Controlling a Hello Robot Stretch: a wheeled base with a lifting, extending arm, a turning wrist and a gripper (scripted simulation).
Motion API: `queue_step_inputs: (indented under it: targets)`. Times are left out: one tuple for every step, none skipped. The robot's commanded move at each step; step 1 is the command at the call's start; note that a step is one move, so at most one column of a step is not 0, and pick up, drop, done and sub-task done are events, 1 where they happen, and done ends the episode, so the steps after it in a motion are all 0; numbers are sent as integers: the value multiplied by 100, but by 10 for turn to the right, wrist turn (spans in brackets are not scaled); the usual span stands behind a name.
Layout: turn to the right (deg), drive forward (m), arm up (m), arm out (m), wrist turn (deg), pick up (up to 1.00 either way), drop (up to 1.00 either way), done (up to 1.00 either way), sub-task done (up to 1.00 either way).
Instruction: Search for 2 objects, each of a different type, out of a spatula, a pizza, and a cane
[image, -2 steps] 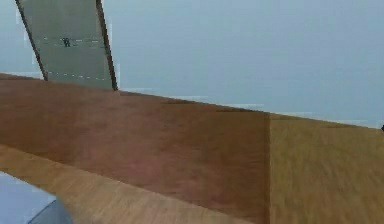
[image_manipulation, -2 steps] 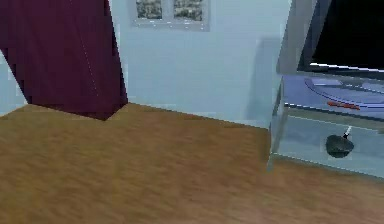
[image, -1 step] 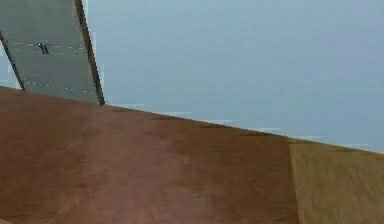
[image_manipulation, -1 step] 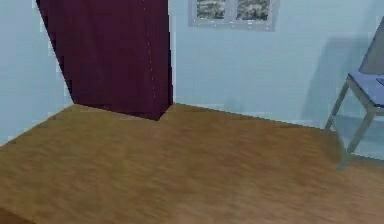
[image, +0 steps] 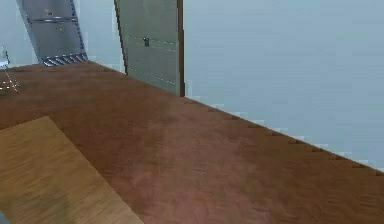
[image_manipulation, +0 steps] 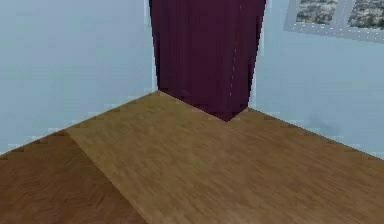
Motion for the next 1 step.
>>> queue_step_inputs:
  targets:
    - [-30,0,0,0,0,0,0,0,0]
